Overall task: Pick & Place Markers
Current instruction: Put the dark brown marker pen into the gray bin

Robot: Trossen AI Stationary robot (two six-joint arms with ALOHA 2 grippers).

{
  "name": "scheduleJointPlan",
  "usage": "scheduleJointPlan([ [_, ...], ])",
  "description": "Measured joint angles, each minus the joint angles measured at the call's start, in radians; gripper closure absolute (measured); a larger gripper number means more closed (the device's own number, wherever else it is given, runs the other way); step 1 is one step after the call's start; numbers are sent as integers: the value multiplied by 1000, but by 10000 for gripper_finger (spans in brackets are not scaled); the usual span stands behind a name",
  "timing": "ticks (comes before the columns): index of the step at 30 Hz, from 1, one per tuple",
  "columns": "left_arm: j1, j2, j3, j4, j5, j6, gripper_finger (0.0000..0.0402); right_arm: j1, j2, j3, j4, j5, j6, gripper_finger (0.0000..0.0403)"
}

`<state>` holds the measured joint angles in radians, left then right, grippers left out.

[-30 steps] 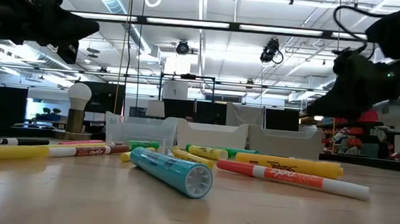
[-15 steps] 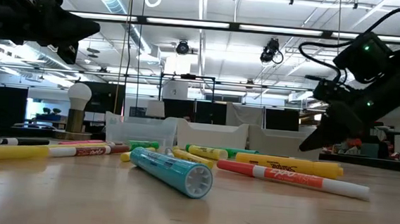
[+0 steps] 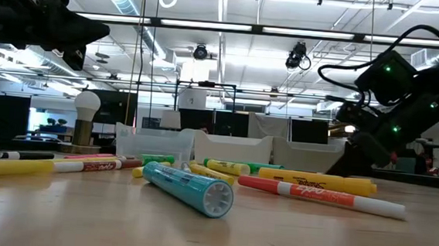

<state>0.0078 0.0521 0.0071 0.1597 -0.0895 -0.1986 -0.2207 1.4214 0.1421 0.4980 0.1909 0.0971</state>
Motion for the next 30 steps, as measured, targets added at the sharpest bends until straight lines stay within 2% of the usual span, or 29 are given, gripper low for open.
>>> scheduleJointPlan([
  [6, 0, 0, 0, 0, 0, 0, 383, -8, 27, 1, 10, 5, -11, 381],
  [14, 0, 0, 0, 0, -1, -6, 383, -10, -15, 4, 36, 45, 4, 378],
  [18, 0, 0, 0, 0, -1, -19, 383, -11, -85, 71, -11, 53, -2, 381],
  [21, 0, 0, 0, 1, -1, -22, 383, -10, -144, 175, -206, 75, -32, 380],
  [25, 0, 0, 0, 1, -1, -26, 383, -22, -206, 388, -532, 156, -98, 380],
  [30, 0, 0, 0, 1, -4, -25, 383, -114, -210, 653, -889, 189, -217, 380],
])
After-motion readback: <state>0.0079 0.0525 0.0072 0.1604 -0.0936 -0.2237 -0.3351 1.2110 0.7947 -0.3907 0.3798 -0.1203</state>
